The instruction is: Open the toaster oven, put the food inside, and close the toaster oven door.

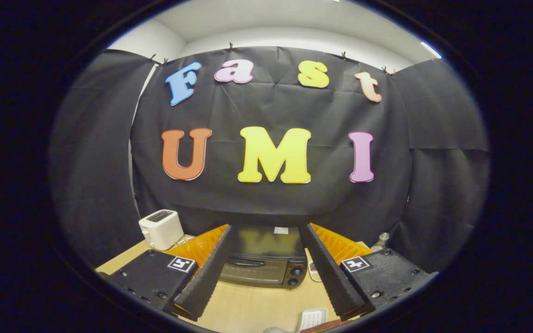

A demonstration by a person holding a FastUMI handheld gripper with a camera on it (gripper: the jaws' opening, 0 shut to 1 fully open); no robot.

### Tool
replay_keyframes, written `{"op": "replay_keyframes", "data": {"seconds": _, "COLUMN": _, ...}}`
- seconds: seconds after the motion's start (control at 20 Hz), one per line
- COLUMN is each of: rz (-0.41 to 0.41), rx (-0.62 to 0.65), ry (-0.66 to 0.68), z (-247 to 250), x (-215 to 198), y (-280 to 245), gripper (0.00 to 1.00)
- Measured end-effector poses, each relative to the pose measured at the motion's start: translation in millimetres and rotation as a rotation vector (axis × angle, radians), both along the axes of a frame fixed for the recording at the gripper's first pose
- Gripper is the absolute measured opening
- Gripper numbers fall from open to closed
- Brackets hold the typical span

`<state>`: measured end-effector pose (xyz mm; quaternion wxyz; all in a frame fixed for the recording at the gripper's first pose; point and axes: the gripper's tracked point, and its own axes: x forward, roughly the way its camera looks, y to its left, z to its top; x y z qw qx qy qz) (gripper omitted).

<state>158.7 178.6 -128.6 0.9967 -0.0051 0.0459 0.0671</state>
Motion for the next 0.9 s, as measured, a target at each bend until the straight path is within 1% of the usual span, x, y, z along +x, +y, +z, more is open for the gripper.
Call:
{"op": "replay_keyframes", "data": {"seconds": 0.15, "rz": 0.006, "rx": 0.037, "ry": 0.053, "z": -38, "x": 44, "y": 31, "gripper": 1.0}}
{"op": "replay_keyframes", "data": {"seconds": 0.45, "rz": -0.05, "rx": 0.041, "ry": 0.186, "z": -121, "x": 112, "y": 57, "gripper": 1.0}}
{"op": "replay_keyframes", "data": {"seconds": 0.6, "rz": -0.073, "rx": 0.014, "ry": 0.227, "z": -145, "x": 129, "y": 61, "gripper": 1.0}}
{"op": "replay_keyframes", "data": {"seconds": 0.7, "rz": -0.082, "rx": -0.002, "ry": 0.264, "z": -162, "x": 133, "y": 63, "gripper": 1.0}}
{"op": "replay_keyframes", "data": {"seconds": 0.75, "rz": -0.087, "rx": 0.013, "ry": 0.247, "z": -161, "x": 134, "y": 63, "gripper": 1.0}}
{"op": "replay_keyframes", "data": {"seconds": 0.9, "rz": -0.091, "rx": -0.012, "ry": 0.242, "z": -161, "x": 130, "y": 63, "gripper": 1.0}}
